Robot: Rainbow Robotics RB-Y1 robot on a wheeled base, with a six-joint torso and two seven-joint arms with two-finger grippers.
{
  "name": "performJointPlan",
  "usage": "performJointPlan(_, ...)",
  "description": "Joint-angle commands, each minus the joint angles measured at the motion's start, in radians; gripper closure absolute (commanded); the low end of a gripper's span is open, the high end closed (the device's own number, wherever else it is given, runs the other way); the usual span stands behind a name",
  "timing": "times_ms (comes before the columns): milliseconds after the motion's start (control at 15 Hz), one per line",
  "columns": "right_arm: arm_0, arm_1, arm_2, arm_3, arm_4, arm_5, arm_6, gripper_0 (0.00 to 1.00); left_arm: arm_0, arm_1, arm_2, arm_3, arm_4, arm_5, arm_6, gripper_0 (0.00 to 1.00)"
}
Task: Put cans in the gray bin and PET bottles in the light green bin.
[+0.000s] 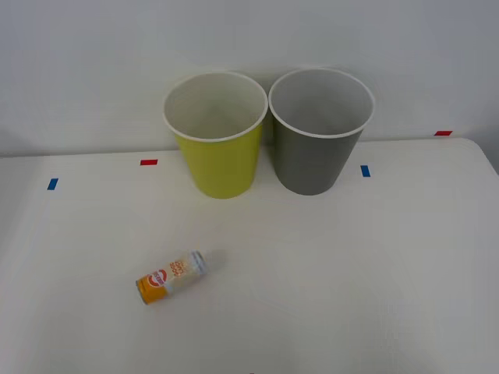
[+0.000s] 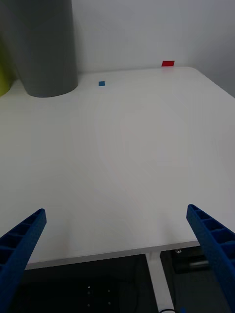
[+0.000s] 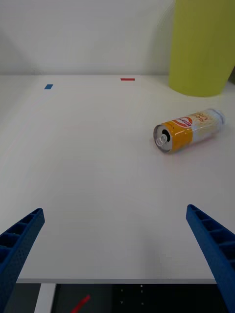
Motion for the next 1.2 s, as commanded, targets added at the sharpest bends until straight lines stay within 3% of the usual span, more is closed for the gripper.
performJointPlan(67, -0.057, 0.012, 0.009, -0.028, 0.002, 0.035, 0.001, 0.0, -0.068, -0.001, -0.014, -0.033, -0.001, 0.031, -0.002, 1.0)
performJointPlan(1200, -0.057, 0.012, 0.009, -0.028, 0.002, 0.035, 0.001, 0.0, -0.068, -0.001, -0.014, -0.033, -0.001, 0.031, -0.002, 1.0)
